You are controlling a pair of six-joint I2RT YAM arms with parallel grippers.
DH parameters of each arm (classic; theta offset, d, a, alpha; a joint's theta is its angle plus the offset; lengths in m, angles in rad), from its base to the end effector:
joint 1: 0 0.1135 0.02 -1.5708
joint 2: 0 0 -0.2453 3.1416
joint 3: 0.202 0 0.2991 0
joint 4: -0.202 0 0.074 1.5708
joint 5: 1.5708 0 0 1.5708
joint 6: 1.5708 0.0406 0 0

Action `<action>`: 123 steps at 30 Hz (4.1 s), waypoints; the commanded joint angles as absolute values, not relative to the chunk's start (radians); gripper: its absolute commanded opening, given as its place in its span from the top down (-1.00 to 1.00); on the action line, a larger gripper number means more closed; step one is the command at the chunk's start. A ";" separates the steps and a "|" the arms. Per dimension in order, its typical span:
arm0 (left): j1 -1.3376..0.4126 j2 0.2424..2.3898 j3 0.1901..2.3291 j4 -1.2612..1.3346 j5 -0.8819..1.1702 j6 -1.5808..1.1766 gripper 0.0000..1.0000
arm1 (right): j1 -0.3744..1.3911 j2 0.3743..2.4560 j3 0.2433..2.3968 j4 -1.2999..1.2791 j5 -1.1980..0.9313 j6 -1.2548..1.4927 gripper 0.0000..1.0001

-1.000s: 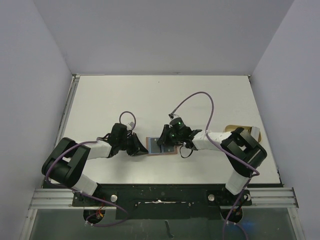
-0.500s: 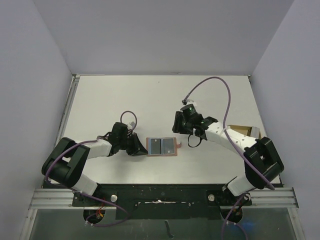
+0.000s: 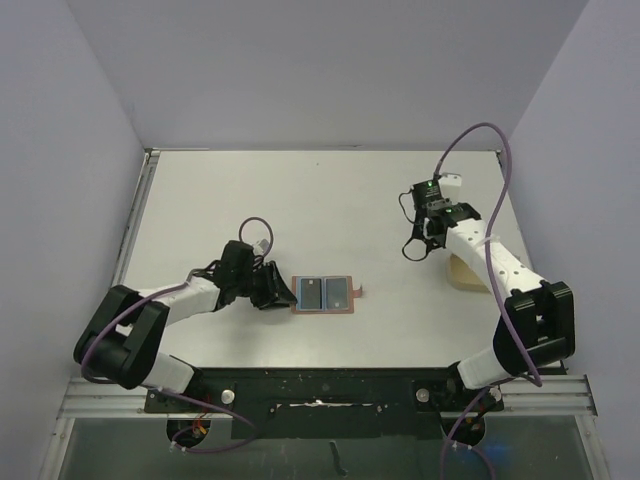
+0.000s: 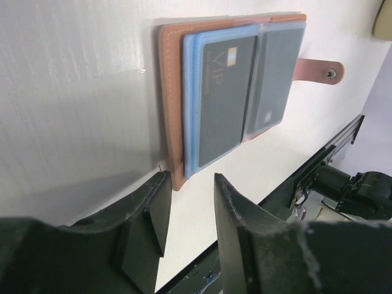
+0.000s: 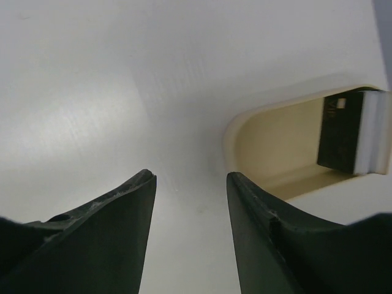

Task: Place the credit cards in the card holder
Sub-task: Insert the credit card into the card holder, then pick up the credit card from the storage box.

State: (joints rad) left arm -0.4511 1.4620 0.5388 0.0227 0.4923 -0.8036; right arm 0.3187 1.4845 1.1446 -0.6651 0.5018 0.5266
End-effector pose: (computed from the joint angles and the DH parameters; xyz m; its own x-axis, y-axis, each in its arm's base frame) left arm 0.2492 -0.1420 0.0738 -0.9563 -0.2416 -0.1646 -0.0576 0.7076 -0.7043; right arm 0.3422 0.0923 0.2243 -0.7080 0.2304 -0.6675 0.3771 0.9226 -0.0816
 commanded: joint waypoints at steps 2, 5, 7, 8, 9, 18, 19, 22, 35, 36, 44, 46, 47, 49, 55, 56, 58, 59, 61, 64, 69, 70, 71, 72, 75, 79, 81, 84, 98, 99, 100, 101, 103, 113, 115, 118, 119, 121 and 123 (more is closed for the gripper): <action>-0.455 1.377 0.601 -0.025 0.477 -0.776 0.26 | 0.224 1.523 1.226 -0.756 0.692 0.460 -0.02; -0.454 1.331 0.624 -0.070 0.473 -0.755 0.18 | 0.190 1.558 1.248 -0.782 0.733 0.452 -0.06; -0.453 1.299 0.651 -0.118 0.472 -0.729 0.14 | 0.169 1.577 1.256 -0.795 0.759 0.448 -0.09; -0.453 1.284 0.653 -0.140 0.472 -0.716 0.11 | 0.156 1.588 1.256 -0.798 0.763 0.444 -0.09; -0.453 1.267 0.680 -0.160 0.472 -0.704 0.06 | 0.139 1.594 1.253 -0.798 0.766 0.440 -0.09; -0.448 1.139 0.767 -0.315 0.410 -0.557 -0.19 | 0.019 1.630 1.212 -0.781 0.770 0.400 -0.08; -0.446 1.130 0.764 -0.319 0.408 -0.546 -0.19 | 0.010 1.639 1.206 -0.776 0.769 0.396 -0.08; -0.438 1.116 0.754 -0.329 0.401 -0.523 -0.20 | -0.002 1.670 1.200 -0.778 0.793 0.390 -0.08; -0.433 1.073 0.759 -0.353 0.415 -0.498 -0.21 | -0.046 1.722 1.135 -0.763 0.880 0.364 -0.04; -0.433 1.072 0.759 -0.356 0.418 -0.494 -0.21 | -0.049 1.725 1.135 -0.761 0.882 0.362 -0.03; -0.433 1.064 0.760 -0.363 0.422 -0.482 -0.21 | -0.065 1.740 1.151 -0.761 0.905 0.342 0.14; -0.433 1.063 0.760 -0.362 0.422 -0.481 -0.22 | -0.065 1.740 1.157 -0.763 0.906 0.335 0.19; -0.434 1.061 0.760 -0.363 0.422 -0.482 -0.22 | -0.064 1.740 1.161 -0.764 0.909 0.330 0.22; -0.435 1.059 0.760 -0.364 0.422 -0.482 -0.21 | -0.065 1.742 1.169 -0.765 0.915 0.321 0.28; -0.446 1.056 0.761 -0.369 0.410 -0.480 -0.22 | -0.065 1.756 1.193 -0.776 0.915 0.314 0.32; -0.446 1.057 0.764 -0.369 0.407 -0.479 -0.22 | -0.063 1.760 1.198 -0.780 0.913 0.313 0.28; -0.446 1.059 0.767 -0.372 0.400 -0.477 -0.22 | -0.060 1.767 1.206 -0.788 0.920 0.319 0.21; -0.446 1.057 0.768 -0.373 0.396 -0.477 -0.22 | -0.060 1.770 1.212 -0.796 0.928 0.322 0.19; -0.450 1.053 0.765 -0.376 0.389 -0.477 -0.22 | -0.059 1.773 1.216 -0.800 0.938 0.327 0.18; -0.462 1.053 0.760 -0.377 0.380 -0.478 -0.22 | -0.059 1.780 1.224 -0.810 0.950 0.338 0.14; -0.466 1.078 0.756 -0.371 0.378 -0.483 -0.22 | -0.060 1.795 1.235 -0.809 0.968 0.351 0.09; -0.465 1.086 0.756 -0.369 0.383 -0.483 -0.22 | -0.063 1.797 1.233 -0.802 0.967 0.346 0.09; -0.462 1.095 0.758 -0.367 0.387 -0.483 -0.22 | -0.067 1.797 1.229 -0.794 0.966 0.341 0.09; -0.459 1.102 0.757 -0.366 0.390 -0.483 -0.22 | -0.070 1.799 1.227 -0.789 0.962 0.340 0.09; -0.452 1.115 0.755 -0.362 0.385 -0.484 -0.22 | -0.074 1.794 1.206 -0.749 0.935 0.316 0.10; -0.436 1.127 0.755 -0.357 0.370 -0.493 -0.22 | -0.086 1.797 1.196 -0.738 0.921 0.298 0.10; -0.430 1.129 0.753 -0.353 0.367 -0.497 -0.22 | -0.093 1.797 1.198 -0.731 0.902 0.288 0.10; -0.425 1.133 0.752 -0.351 0.365 -0.497 -0.22 | -0.109 1.806 1.198 -0.730 0.879 0.285 0.10; -0.410 1.148 0.752 -0.354 0.374 -0.492 -0.22 | -0.133 1.797 1.200 -0.714 0.862 0.272 0.23; -0.410 1.150 0.752 -0.352 0.376 -0.491 -0.22 | -0.133 1.792 1.201 -0.713 0.862 0.272 0.25; -0.408 1.151 0.753 -0.352 0.377 -0.491 -0.22 | -0.134 1.787 1.201 -0.714 0.862 0.272 0.27; -0.408 1.154 0.753 -0.350 0.379 -0.491 -0.22 | -0.134 1.783 1.200 -0.713 0.861 0.269 0.29; -0.406 1.162 0.753 -0.350 0.385 -0.490 -0.22 | -0.133 1.774 1.197 -0.707 0.858 0.267 0.34; -0.404 1.169 0.749 -0.341 0.397 -0.495 -0.22 | -0.132 1.745 1.197 -0.699 0.849 0.262 0.51; -0.403 1.170 0.749 -0.341 0.398 -0.497 -0.22 | -0.132 1.743 1.197 -0.699 0.847 0.259 0.54; -0.403 1.170 0.749 -0.339 0.400 -0.497 -0.22 | -0.131 1.739 1.200 -0.700 0.846 0.259 0.58; -0.403 1.170 0.750 -0.340 0.400 -0.497 -0.22 | -0.131 1.737 1.198 -0.698 0.846 0.260 0.61; -0.403 1.169 0.749 -0.340 0.400 -0.497 -0.22 | -0.130 1.736 1.198 -0.698 0.842 0.257 0.68; -0.403 1.169 0.749 -0.339 0.399 -0.495 -0.22 | -0.127 1.735 1.197 -0.694 0.833 0.254 0.74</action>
State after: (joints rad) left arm -0.4103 1.1736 0.7265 -0.3832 0.3752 -0.4938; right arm -0.1238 1.8019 1.1938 -0.7116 0.8108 0.2676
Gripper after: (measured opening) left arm 0.599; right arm 0.155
